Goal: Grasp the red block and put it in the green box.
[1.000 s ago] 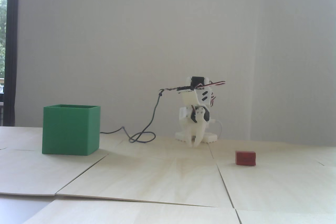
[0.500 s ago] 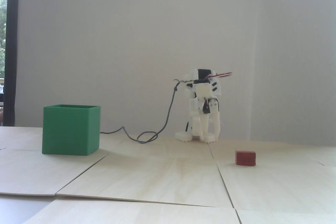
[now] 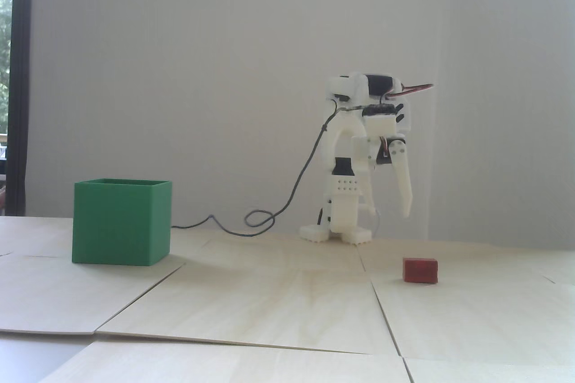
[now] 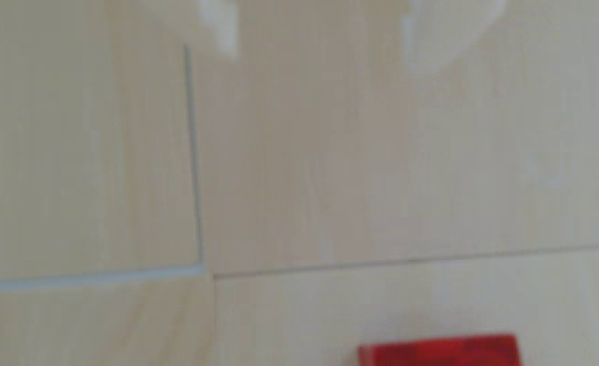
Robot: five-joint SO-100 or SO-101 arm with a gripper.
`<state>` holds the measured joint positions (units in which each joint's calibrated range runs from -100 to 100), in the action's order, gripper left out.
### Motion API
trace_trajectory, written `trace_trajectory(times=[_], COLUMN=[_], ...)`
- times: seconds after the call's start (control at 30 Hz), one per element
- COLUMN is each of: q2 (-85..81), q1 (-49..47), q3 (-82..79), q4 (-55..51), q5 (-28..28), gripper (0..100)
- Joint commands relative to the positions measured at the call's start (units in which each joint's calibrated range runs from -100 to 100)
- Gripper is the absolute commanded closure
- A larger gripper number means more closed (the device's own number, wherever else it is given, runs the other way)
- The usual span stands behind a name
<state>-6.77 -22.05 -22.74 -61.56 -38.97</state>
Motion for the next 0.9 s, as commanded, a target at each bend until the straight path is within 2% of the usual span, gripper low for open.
trace_trajectory(times=[0.0,0.2,0.37,0.5,0.87], q2=[13.4,22.4,28.4,32.8,38.2], q1=[1.3,0.8,0.5,0.0,0.0], q3=[20.1,32.8,44.6,52.4,55.2], q4=[1.1,0.1,-7.2,-9.5,-9.1], q5=[-0.3,-0.4,-2.8,-2.9,-2.9], gripper=[83,83,78,77,78])
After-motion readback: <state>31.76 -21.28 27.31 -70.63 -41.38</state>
